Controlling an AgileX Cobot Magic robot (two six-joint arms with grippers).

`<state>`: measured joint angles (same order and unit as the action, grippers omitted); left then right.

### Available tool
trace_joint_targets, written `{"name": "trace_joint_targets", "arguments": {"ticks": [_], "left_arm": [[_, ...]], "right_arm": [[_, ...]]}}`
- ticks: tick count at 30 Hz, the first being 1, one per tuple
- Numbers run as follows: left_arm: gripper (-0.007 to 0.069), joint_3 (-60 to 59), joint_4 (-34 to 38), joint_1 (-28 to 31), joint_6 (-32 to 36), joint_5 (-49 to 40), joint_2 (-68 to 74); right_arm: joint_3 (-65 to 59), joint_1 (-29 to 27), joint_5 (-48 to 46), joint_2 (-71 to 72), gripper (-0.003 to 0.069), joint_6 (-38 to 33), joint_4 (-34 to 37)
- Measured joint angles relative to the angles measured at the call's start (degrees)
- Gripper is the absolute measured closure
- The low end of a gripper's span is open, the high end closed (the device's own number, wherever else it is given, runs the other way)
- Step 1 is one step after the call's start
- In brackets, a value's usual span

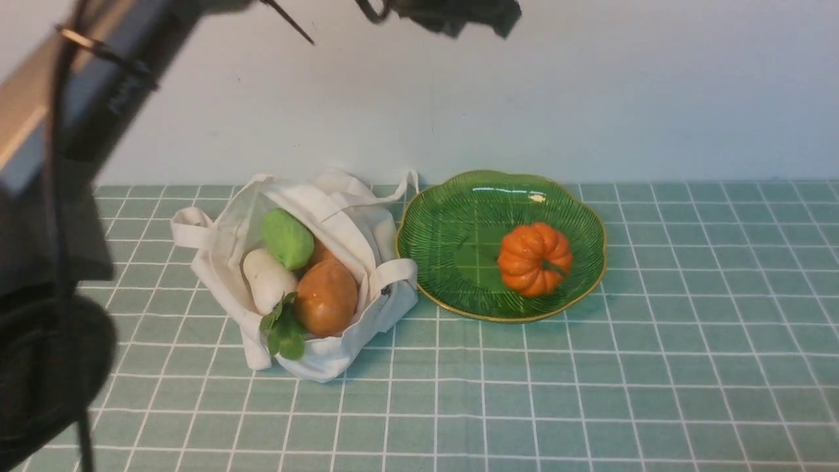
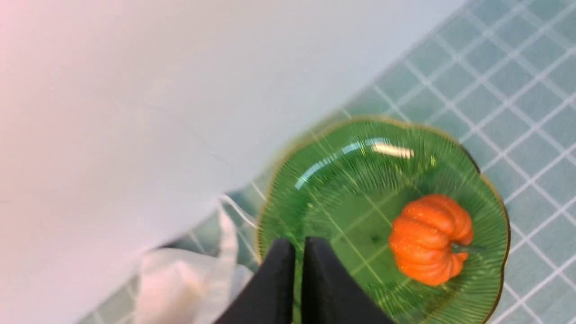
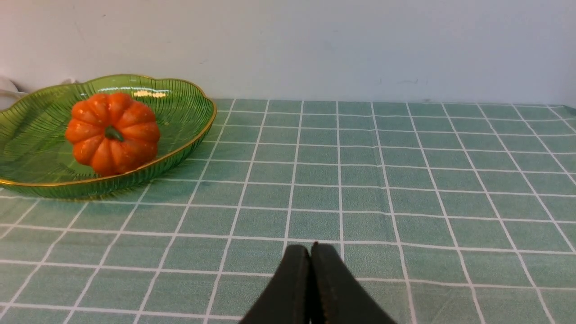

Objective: Take vegetables from cloth bag on blue coffee tablecloth place on plate.

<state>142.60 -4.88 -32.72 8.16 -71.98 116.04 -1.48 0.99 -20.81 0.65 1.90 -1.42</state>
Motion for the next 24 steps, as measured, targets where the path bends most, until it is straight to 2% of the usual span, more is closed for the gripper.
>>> {"name": "trace_joint_targets", "arguments": {"ticks": [3, 8, 15, 19, 22, 23, 24], "left_arm": [[0.0629, -3.37, -0.71, 0.0, 0.0, -0.06, -6.05], [0.0629, -20.75, -3.26, 0.0, -0.06, -0.06, -21.49], [0.0629, -55.82, -3.15, 0.0, -4.95, 0.85, -48.31], [0.0629, -74.5, -1.42, 0.0, -9.04, 10.92, -63.52], [0.0629, -95.46, -0.17, 0.0, -13.62, 28.8, -79.55], [0.0629, -99.5, -0.17, 0.0, -14.62, 33.21, -82.53], [0.0629, -101.35, -0.17, 0.0, -15.19, 33.99, -83.24]], "right_arm": [[0.0, 0.0, 0.0, 0.0, 0.0676, 0.0, 0.0], [0.0, 0.0, 0.0, 0.0, 0.0676, 0.0, 0.0], [0.0, 0.0, 0.0, 0.0, 0.0676, 0.0, 0.0], [0.0, 0.0, 0.0, 0.0, 0.0676, 0.0, 0.0], [0.0, 0.0, 0.0, 0.0, 0.0676, 0.0, 0.0], [0.0, 0.0, 0.0, 0.0, 0.0676, 0.0, 0.0], [0.0, 0.0, 0.0, 0.0, 0.0676, 0.0, 0.0]]}}
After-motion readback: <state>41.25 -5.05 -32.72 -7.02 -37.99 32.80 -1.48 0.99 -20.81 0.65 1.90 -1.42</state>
